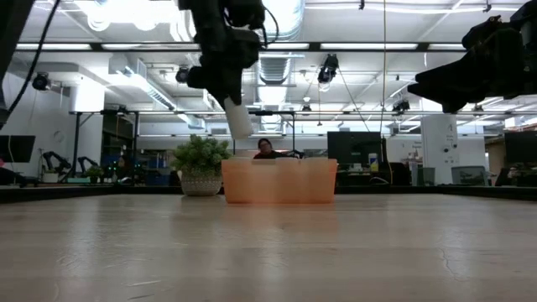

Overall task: Pick and place pill bottles into a basket
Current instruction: Put the white pill bottle into the orange bin

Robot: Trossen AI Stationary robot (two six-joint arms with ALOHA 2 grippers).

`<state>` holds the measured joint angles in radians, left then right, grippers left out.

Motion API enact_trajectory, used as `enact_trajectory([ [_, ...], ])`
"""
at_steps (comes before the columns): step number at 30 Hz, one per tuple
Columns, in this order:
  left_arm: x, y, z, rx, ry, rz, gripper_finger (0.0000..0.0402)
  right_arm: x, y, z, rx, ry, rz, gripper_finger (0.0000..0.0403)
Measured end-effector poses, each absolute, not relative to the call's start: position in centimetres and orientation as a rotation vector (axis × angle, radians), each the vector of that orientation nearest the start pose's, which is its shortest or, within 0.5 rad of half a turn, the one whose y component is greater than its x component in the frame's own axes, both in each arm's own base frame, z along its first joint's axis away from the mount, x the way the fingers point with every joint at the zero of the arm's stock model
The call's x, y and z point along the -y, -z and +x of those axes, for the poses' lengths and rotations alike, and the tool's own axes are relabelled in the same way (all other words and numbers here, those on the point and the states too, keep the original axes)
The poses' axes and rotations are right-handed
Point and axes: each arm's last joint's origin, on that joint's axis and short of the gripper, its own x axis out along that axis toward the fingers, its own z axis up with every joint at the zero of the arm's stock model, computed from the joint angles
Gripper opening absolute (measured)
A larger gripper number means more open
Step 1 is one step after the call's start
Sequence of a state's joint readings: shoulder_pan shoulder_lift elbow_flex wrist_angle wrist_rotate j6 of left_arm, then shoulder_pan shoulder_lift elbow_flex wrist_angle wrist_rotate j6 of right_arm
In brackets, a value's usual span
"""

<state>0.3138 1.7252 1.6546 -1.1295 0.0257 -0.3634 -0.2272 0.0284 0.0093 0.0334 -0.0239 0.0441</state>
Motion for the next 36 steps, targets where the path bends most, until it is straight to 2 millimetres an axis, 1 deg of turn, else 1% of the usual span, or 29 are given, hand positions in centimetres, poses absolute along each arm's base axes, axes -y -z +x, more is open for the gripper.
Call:
enact_trajectory([
  [3,-10.9,-31.2,33.6,-1.202,-0.464,-0.486,0.0140,2.2,-16.8,9.7,0.019,0.203,0.042,0.0219],
  [10,-11.7,-29.4,35.8,-1.257,-0.486,-0.451,0.0140,2.2,-16.8,9.7,0.018,0.203,0.042,0.0219],
  [13,-12.0,-28.3,36.3,-1.298,-0.525,-0.419,0.0140,2.2,-16.8,9.7,0.018,0.203,0.042,0.0219],
  [22,-12.6,-25.0,37.8,-1.373,-0.531,-0.378,0.0140,2.2,-16.8,9.7,0.018,0.203,0.042,0.0219],
  [26,-12.7,-23.7,38.3,-1.397,-0.533,-0.377,0.0140,2.2,-16.8,9.7,0.018,0.203,0.042,0.0219],
  [31,-12.8,-22.8,38.7,-1.416,-0.544,-0.368,0.0140,2.2,-16.8,9.6,0.019,0.203,0.042,0.0219],
  [34,-12.9,-22.6,38.7,-1.420,-0.547,-0.367,0.0140,2.2,-16.8,9.6,0.019,0.203,0.042,0.0219],
  [36,-12.9,-22.6,38.7,-1.419,-0.550,-0.369,0.0151,2.2,-16.8,9.6,0.019,0.203,0.042,0.0219],
])
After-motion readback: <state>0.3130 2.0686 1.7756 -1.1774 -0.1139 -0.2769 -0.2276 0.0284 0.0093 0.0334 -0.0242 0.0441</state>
